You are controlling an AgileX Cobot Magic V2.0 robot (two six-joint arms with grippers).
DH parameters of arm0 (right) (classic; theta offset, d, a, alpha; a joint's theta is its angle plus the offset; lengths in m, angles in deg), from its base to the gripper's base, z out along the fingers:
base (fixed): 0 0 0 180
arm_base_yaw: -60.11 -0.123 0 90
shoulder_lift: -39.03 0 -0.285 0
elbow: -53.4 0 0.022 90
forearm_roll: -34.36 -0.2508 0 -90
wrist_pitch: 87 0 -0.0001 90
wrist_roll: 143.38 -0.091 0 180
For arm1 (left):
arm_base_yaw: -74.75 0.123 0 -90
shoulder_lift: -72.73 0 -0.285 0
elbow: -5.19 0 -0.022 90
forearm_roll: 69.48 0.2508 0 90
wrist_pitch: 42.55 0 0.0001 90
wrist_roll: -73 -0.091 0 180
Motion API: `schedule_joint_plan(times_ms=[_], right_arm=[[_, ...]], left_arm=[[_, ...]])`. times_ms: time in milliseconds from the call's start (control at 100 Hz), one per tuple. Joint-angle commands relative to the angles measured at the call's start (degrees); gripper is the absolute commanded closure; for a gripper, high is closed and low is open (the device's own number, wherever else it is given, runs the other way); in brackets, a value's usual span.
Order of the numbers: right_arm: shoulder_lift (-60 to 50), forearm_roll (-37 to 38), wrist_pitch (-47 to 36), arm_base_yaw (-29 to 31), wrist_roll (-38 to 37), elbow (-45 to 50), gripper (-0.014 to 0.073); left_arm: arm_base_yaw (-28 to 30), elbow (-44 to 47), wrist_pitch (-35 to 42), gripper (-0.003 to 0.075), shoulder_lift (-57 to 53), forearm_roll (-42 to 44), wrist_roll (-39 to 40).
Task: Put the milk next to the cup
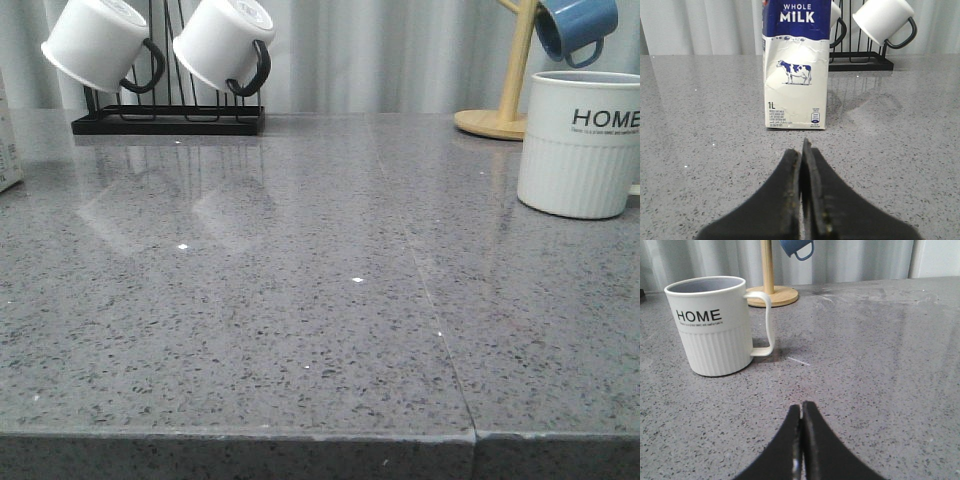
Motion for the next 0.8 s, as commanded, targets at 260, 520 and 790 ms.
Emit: schedule_joint_plan(times_ms=[260,520,790], right_arm=[[-1.23,0.28,-4.25,0.23,-0.18,-1.06,0.0661],[-1.23,0.28,-4.25,0.23,-0.18,-1.06,0.0661],[-1.18,1.13,-5.69,0.23,0.44,-1.06,0.0661]], left_arm=[[0.16,3.49,4.33,0.0741,-1.66,-0.04,0.56],[0.16,3.49,4.33,0.0741,-1.66,-0.04,0.56],[0.16,3.49,4.33,0.0741,-1.66,-0.04,0.56]])
